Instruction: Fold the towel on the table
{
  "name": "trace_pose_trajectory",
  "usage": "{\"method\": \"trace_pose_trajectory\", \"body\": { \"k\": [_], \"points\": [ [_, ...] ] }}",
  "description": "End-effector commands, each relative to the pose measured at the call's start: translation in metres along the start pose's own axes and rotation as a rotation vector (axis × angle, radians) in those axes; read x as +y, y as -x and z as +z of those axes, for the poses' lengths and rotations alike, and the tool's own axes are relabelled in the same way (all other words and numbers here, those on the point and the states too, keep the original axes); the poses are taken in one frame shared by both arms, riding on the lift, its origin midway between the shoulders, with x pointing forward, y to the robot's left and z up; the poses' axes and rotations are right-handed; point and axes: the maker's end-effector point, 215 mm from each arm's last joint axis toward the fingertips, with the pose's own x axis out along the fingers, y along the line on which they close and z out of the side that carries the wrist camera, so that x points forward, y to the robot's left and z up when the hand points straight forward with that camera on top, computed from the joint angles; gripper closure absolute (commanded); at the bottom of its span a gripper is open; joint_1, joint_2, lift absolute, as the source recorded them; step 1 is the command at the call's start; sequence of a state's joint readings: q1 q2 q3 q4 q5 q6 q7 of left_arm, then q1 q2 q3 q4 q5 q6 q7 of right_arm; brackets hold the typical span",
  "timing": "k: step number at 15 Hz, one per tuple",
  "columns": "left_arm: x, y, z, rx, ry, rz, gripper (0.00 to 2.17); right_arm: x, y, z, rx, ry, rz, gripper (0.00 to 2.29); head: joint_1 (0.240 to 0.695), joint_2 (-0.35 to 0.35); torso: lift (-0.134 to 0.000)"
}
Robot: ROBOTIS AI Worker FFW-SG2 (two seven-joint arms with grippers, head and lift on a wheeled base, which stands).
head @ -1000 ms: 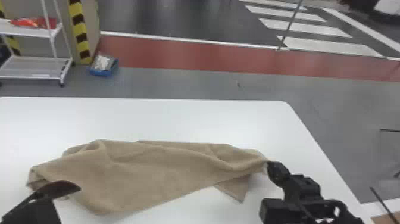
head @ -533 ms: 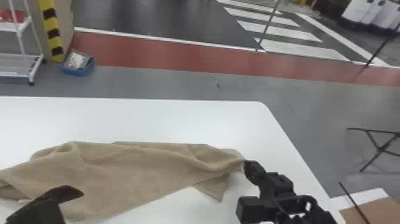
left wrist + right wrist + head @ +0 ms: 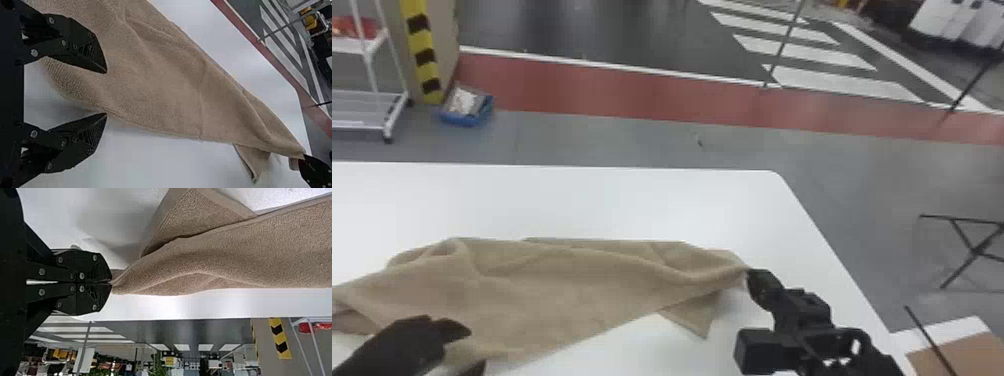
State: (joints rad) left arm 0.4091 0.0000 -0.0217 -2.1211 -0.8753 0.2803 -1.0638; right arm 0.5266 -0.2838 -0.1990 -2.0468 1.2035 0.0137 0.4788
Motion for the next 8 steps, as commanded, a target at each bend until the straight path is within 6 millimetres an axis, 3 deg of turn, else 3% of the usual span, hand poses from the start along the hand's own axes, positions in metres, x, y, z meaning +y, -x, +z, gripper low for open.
{"method": "trace_pose_trajectory", "body": {
  "k": [1, 3, 5, 7, 8],
  "points": [
    [0.007, 0.003, -0.009, 0.014, 0.022, 0.016, 0.72, 0.000, 0.000, 0.000, -0.003, -0.009, 0.000, 1.65, 0.695, -0.307, -0.124],
    [0.021, 0.012, -0.009, 0.011, 0.026, 0.063, 0.73, -0.003, 0.000, -0.001, -0.002, -0.011, -0.006, 1.65, 0.695, -0.293, -0.124],
    [0.037, 0.027, -0.008, 0.004, 0.041, 0.102, 1.37, -0.008, 0.004, 0.000, -0.007, -0.031, -0.017, 1.65, 0.695, -0.273, -0.124],
    [0.054, 0.046, -0.006, -0.003, 0.038, 0.150, 1.71, -0.017, 0.014, 0.004, -0.044, -0.067, -0.021, 1.65, 0.695, -0.261, -0.124],
    [0.065, 0.060, -0.005, -0.020, 0.046, 0.188, 1.71, -0.022, 0.022, 0.012, -0.090, -0.093, -0.009, 1.65, 0.695, -0.252, -0.124]
  ]
}}
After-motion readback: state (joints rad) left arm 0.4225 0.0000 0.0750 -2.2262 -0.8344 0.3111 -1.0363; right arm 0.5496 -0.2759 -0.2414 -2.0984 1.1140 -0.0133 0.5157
